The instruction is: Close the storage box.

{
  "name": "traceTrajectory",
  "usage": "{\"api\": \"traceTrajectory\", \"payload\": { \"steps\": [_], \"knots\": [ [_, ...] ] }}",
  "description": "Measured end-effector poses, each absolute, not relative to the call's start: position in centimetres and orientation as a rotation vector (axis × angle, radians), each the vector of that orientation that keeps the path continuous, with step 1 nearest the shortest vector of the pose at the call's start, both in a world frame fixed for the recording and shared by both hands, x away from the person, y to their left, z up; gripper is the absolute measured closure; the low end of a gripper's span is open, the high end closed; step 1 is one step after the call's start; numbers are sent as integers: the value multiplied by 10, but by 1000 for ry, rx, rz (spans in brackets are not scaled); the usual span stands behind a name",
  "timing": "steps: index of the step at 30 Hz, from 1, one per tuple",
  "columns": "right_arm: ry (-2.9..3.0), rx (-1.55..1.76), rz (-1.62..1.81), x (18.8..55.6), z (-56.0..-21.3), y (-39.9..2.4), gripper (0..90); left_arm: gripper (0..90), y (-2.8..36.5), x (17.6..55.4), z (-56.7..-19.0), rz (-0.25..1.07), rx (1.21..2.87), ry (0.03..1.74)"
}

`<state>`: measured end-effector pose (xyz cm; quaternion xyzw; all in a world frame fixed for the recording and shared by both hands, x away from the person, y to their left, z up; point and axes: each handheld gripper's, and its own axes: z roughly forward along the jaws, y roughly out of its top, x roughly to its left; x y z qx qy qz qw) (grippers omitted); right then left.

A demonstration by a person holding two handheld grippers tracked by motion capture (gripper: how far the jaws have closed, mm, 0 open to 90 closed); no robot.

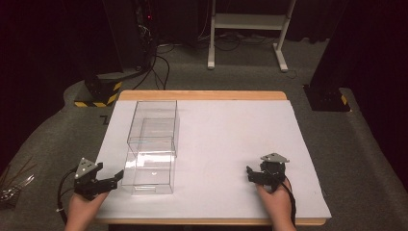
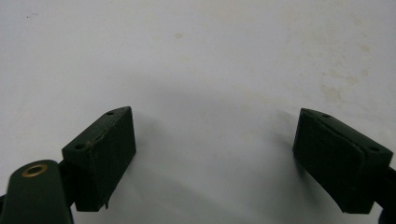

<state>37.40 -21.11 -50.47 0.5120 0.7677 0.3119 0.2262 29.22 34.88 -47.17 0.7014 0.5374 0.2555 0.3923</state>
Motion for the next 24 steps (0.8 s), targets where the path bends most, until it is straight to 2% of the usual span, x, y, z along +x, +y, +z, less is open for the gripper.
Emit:
{"api": "traceTrajectory", "payload": {
  "steps": [24],
  "knots": [
    [2119,1402,862,374,-505,-211,139,130,347,281,-442,684,1702,1292]
  ]
}}
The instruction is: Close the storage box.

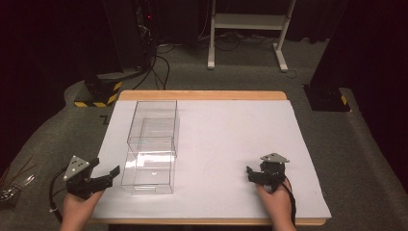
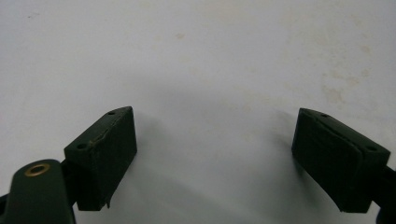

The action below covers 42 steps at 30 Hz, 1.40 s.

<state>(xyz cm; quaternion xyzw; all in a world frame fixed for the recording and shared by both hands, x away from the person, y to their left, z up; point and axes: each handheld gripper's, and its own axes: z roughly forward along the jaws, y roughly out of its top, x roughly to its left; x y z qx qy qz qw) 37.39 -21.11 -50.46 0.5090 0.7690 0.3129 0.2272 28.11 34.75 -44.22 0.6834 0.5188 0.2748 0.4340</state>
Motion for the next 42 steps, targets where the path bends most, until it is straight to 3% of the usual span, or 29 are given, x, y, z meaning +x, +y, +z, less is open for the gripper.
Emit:
{"api": "traceTrajectory", "payload": {
  "steps": [42],
  "knots": [
    [2123,1390,867,373,-504,-211,161,146,314,249,-436,658,1721,1181]
  ]
}}
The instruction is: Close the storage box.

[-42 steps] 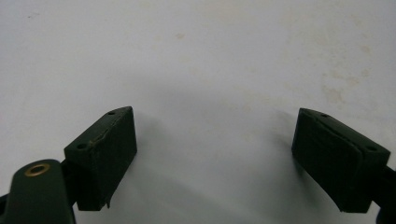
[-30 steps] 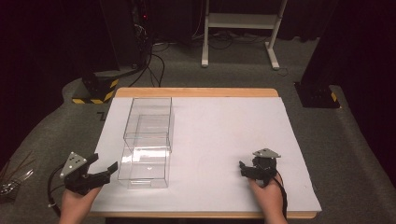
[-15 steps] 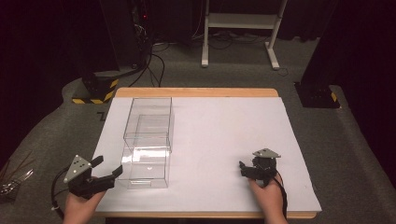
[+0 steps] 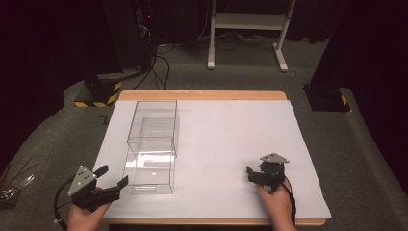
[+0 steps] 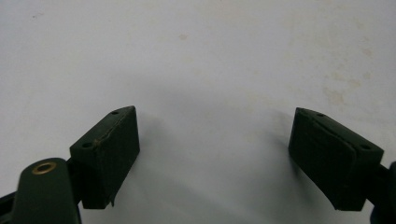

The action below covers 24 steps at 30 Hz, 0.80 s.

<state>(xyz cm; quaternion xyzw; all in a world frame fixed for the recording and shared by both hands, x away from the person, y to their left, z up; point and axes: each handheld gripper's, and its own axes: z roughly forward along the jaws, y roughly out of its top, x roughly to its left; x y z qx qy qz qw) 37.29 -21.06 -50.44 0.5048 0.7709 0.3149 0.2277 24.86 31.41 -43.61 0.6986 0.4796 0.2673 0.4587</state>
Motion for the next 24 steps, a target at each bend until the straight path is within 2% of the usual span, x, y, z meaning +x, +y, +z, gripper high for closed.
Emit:
{"api": "traceTrajectory", "payload": {
  "steps": [24],
  "knots": [
    [2121,1382,863,372,-504,-210,164,144,309,239,-454,632,1780,1175]
  ]
}}
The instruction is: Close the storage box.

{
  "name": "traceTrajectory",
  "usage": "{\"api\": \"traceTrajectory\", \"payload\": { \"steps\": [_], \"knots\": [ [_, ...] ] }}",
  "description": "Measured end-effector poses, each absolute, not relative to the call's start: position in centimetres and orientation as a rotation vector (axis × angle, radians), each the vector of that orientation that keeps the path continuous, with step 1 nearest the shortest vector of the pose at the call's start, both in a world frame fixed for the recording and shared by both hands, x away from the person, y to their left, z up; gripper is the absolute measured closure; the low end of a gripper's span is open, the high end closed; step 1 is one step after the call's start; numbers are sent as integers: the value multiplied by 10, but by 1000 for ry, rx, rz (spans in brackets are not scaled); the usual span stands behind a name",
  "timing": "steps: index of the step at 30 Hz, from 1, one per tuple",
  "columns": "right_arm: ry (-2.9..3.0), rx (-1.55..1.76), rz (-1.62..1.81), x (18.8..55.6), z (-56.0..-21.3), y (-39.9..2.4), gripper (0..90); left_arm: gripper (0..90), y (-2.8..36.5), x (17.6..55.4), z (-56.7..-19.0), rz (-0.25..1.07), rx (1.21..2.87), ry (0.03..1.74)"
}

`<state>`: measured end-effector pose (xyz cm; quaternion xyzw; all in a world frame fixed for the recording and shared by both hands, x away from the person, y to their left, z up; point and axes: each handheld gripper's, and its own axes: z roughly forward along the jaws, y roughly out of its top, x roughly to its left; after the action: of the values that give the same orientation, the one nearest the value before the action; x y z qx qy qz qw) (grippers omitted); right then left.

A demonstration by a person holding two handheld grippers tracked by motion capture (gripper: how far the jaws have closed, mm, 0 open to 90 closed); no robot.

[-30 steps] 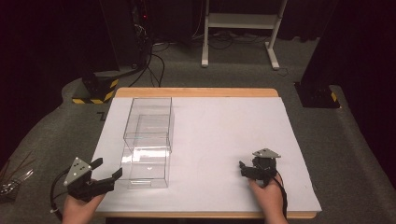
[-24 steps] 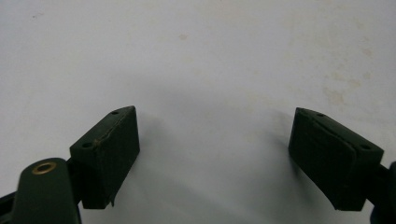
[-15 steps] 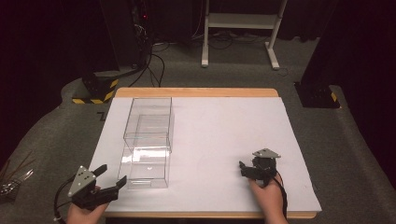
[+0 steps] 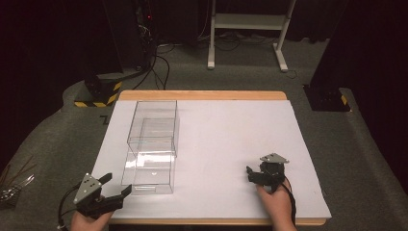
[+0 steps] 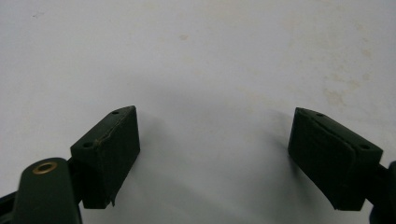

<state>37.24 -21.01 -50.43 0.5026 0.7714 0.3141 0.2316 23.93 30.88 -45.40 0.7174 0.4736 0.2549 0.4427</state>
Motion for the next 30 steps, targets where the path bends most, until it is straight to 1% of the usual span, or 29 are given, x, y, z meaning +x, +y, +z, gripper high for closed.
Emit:
{"api": "traceTrajectory", "payload": {
  "steps": [8,13,19,22,30],
  "knots": [
    [2119,1374,862,372,-504,-210,167,128,310,240,-460,613,1799,1158],
    [2120,1375,862,372,-504,-210,167,137,311,242,-463,607,1808,1169],
    [2119,1374,861,372,-504,-209,168,180,310,242,-464,609,1809,1158],
    [2119,1374,861,372,-504,-210,168,240,310,242,-464,606,1789,1168],
    [2122,1375,862,372,-504,-210,168,281,308,244,-466,587,1773,1167]
  ]
}}
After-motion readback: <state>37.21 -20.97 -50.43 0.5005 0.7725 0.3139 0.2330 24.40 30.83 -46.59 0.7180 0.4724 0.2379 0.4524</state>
